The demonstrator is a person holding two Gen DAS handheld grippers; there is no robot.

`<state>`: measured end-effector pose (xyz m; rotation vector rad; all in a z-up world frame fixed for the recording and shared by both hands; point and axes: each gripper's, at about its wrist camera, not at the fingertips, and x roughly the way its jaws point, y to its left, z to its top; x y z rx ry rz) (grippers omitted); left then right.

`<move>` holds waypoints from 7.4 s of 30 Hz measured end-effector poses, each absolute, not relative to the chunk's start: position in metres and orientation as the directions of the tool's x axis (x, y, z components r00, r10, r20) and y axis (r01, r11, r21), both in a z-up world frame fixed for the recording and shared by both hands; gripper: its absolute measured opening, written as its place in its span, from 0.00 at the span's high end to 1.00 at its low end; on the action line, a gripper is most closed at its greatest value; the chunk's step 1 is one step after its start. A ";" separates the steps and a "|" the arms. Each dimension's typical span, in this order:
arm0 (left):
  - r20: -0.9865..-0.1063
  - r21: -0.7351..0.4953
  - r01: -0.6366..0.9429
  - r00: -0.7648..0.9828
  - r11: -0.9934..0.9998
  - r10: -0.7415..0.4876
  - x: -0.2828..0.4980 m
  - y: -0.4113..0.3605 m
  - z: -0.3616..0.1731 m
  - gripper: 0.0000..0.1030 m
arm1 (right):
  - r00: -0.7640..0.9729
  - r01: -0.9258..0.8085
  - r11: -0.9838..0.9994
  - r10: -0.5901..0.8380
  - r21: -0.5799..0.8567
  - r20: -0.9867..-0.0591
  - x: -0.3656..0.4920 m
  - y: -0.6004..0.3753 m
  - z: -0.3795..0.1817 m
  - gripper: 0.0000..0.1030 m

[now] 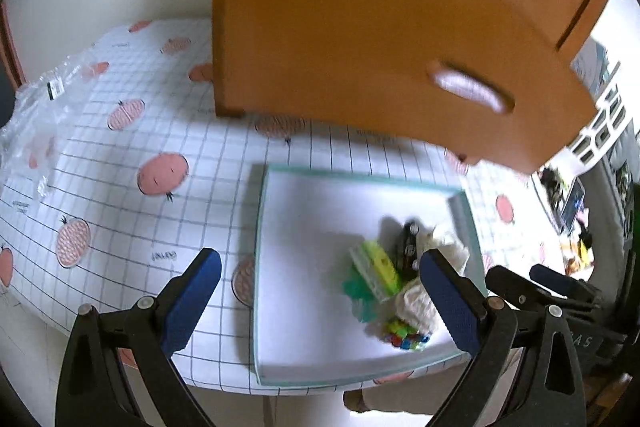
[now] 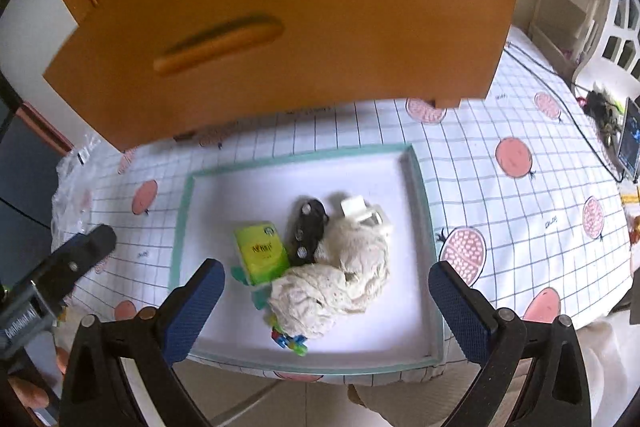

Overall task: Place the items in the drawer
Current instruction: 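Withdraw both open tools from the drawer back down to the tray, then grasp the lace cloth with the right tool while the left tool grasps the green highlighter, then carry the lace cloth with the right tool while the left tool carries the highlighter to the drawer, then open the right tool over the drawer while the left tool drops the highlighter inside, then withdraw both open tools from the drawer back down to the tray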

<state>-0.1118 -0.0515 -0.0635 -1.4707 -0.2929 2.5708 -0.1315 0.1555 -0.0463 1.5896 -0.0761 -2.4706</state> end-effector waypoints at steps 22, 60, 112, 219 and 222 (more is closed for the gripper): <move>-0.907 -0.302 -0.014 -0.303 -0.953 0.292 -0.112 -0.041 -0.147 0.04 | -0.221 0.070 -0.979 -0.202 0.191 -0.954 -0.136 0.164 -0.118 0.00; -0.895 -0.366 -0.023 -0.265 -0.931 0.358 -0.162 0.007 -0.155 0.75 | -0.186 0.012 -0.962 -0.269 0.271 -0.945 -0.144 0.176 -0.143 0.77; -0.540 -0.498 -0.184 -0.699 -0.848 0.469 -0.122 -0.039 0.085 0.79 | -0.630 0.228 -0.898 -0.432 0.377 -0.646 -0.120 0.188 0.085 0.85; -0.603 -0.329 0.081 -0.785 -0.941 0.143 -0.228 -0.073 0.079 0.00 | -0.588 0.166 -0.972 -0.233 0.166 -0.775 -0.240 0.139 0.108 0.00; -0.589 -0.331 0.077 -0.795 -0.940 0.142 -0.222 -0.073 0.081 0.00 | -0.588 0.162 -0.972 -0.236 0.172 -0.774 -0.239 0.140 0.108 0.00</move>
